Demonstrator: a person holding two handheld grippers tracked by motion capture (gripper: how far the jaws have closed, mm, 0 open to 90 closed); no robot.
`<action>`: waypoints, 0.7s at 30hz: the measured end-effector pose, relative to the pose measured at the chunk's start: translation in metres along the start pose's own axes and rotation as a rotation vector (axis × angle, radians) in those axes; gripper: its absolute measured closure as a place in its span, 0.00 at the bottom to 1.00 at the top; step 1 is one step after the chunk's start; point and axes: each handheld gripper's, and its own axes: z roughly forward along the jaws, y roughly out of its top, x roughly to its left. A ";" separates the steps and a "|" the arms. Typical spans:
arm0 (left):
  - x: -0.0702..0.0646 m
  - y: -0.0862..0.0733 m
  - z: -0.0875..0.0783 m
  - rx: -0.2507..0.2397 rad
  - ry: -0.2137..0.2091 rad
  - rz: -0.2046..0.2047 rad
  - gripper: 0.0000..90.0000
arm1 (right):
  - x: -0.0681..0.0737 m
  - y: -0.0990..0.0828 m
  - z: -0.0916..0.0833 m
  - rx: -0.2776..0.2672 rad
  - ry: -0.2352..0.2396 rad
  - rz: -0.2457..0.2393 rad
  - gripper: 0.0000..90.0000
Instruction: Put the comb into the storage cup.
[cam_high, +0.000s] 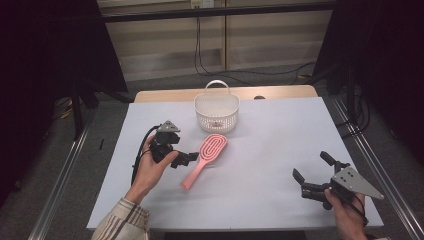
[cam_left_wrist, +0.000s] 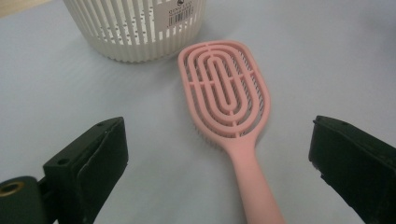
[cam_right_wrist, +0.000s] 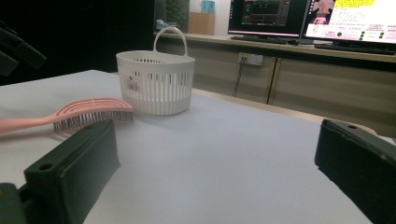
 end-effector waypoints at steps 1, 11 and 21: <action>0.002 0.001 0.000 0.000 0.003 -0.002 0.05 | 0.000 0.000 0.000 0.000 0.002 0.000 0.00; 0.007 0.011 0.018 0.074 0.005 -0.032 0.05 | 0.000 0.000 0.000 0.003 0.003 -0.005 0.00; 0.002 0.023 0.036 0.128 -0.025 -0.018 0.07 | 0.000 0.000 0.000 0.003 0.000 -0.005 0.00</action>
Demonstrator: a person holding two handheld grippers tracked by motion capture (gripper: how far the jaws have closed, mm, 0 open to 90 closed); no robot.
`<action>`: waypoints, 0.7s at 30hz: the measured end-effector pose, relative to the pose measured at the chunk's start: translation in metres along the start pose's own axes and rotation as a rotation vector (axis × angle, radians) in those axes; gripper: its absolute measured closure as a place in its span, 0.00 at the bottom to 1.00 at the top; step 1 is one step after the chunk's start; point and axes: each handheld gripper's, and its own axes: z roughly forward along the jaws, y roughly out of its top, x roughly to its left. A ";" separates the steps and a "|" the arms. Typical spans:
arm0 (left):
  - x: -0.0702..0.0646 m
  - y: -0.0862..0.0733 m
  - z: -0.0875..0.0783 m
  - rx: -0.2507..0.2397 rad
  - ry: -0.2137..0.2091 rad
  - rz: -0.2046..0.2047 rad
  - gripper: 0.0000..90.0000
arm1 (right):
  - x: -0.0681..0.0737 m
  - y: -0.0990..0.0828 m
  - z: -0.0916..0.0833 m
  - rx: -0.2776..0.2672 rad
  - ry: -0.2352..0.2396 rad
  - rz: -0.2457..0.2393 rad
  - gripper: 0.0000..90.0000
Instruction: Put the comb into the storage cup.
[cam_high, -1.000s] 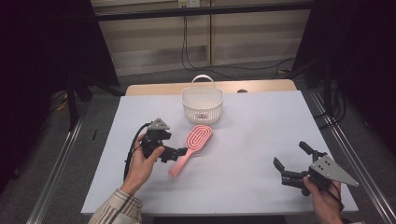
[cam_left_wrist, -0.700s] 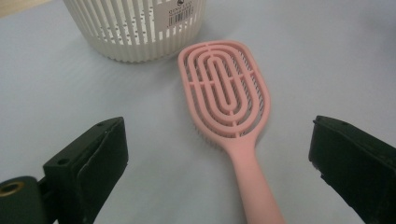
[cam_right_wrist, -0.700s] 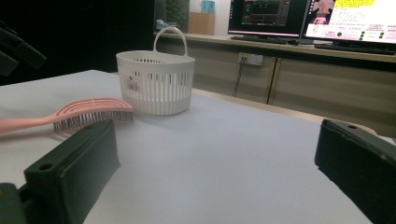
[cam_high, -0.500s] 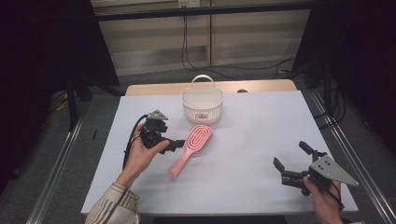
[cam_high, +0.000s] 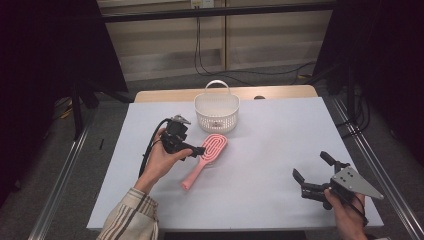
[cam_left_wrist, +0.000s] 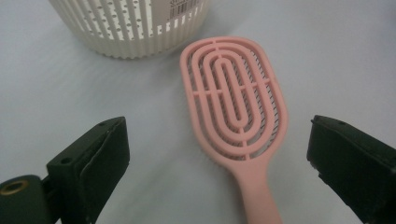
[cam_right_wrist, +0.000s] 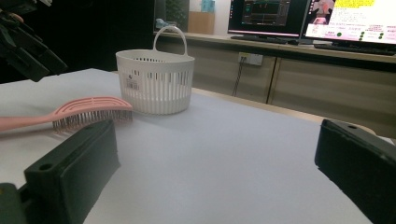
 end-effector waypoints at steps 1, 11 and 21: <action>0.000 0.001 0.003 0.017 -0.008 0.011 0.07 | 0.000 0.000 0.000 -0.003 0.000 -0.001 0.00; -0.005 0.010 0.022 0.039 -0.007 0.004 0.07 | 0.000 0.000 0.000 -0.001 0.001 0.001 0.00; -0.006 0.017 0.045 0.134 -0.031 0.015 0.07 | 0.000 0.000 0.000 0.001 0.001 0.002 0.00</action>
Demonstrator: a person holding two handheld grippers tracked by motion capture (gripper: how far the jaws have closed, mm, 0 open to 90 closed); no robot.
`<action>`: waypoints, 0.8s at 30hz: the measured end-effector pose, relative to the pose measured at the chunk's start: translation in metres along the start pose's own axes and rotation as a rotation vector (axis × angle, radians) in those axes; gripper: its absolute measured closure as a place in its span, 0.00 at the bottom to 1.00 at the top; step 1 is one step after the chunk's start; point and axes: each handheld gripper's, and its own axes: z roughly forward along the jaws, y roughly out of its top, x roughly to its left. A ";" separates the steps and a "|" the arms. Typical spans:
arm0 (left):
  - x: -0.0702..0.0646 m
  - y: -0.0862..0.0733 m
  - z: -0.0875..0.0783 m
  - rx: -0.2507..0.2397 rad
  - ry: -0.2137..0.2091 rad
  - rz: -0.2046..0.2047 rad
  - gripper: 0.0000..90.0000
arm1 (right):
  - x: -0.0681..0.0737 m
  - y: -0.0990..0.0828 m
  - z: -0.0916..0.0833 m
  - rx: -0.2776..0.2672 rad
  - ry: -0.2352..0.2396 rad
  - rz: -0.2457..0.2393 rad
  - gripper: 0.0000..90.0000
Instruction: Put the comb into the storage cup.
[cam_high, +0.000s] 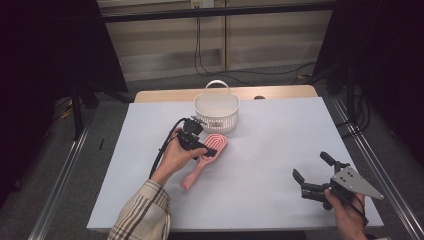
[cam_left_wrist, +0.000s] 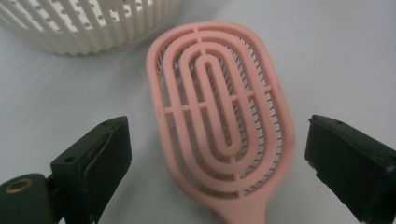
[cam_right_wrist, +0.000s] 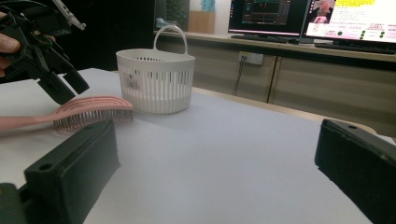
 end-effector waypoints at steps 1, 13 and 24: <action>-0.001 0.000 0.002 0.007 0.008 -0.002 0.06 | 0.000 0.000 0.000 0.002 0.001 -0.001 0.00; 0.000 0.008 0.012 0.048 -0.015 -0.018 0.07 | 0.000 -0.001 0.001 0.008 0.004 -0.003 0.00; -0.003 0.008 0.021 0.066 -0.019 -0.001 0.08 | 0.001 -0.001 0.001 0.014 0.005 -0.005 0.00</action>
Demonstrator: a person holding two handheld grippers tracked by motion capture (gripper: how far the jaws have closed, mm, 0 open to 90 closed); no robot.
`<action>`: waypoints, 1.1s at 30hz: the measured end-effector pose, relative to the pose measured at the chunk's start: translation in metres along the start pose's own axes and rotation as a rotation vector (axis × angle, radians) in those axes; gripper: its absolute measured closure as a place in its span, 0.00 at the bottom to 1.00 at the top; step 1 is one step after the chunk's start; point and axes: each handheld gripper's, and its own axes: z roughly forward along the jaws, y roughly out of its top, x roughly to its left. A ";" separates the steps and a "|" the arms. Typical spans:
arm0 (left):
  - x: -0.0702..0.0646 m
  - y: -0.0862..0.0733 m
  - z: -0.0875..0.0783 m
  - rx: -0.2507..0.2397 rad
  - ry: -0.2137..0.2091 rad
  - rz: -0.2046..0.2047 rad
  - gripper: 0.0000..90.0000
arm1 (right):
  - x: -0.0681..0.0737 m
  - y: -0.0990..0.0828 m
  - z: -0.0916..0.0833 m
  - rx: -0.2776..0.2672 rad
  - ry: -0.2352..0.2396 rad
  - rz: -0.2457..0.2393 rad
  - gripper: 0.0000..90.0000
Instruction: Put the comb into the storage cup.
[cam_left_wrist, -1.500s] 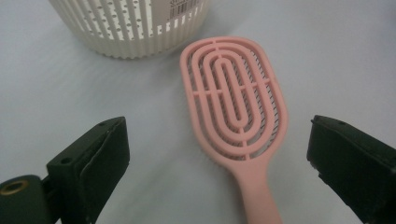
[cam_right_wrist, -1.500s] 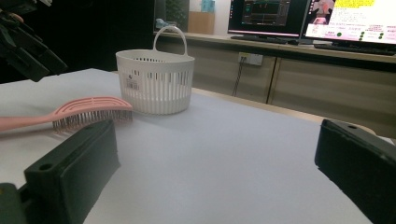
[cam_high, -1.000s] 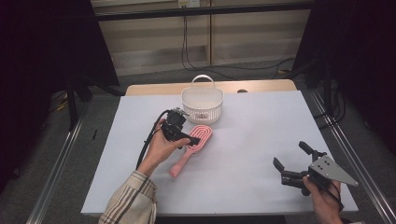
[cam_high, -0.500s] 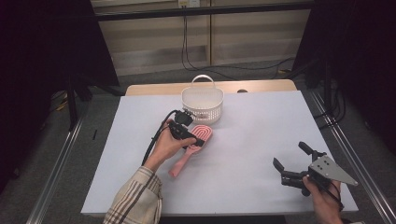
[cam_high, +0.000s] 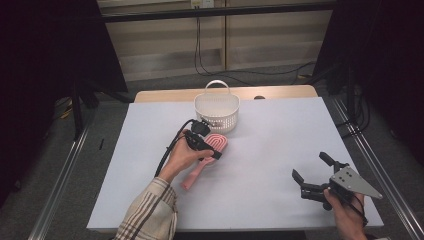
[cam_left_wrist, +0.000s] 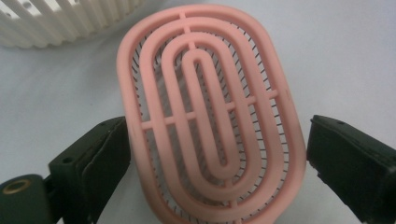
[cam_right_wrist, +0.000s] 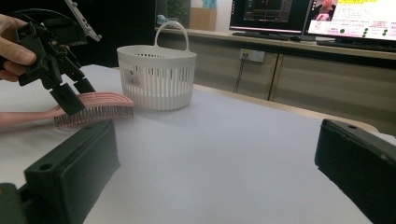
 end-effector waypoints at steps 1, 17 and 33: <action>-0.001 0.001 0.001 0.004 0.004 0.007 0.08 | 0.000 0.000 0.000 -0.001 0.000 0.000 0.00; -0.005 0.006 0.018 0.052 0.008 0.004 0.13 | 0.000 0.000 0.000 0.003 0.001 -0.001 0.00; -0.012 0.005 0.021 0.068 0.075 0.053 0.16 | 0.000 0.000 0.000 0.002 0.005 0.000 0.00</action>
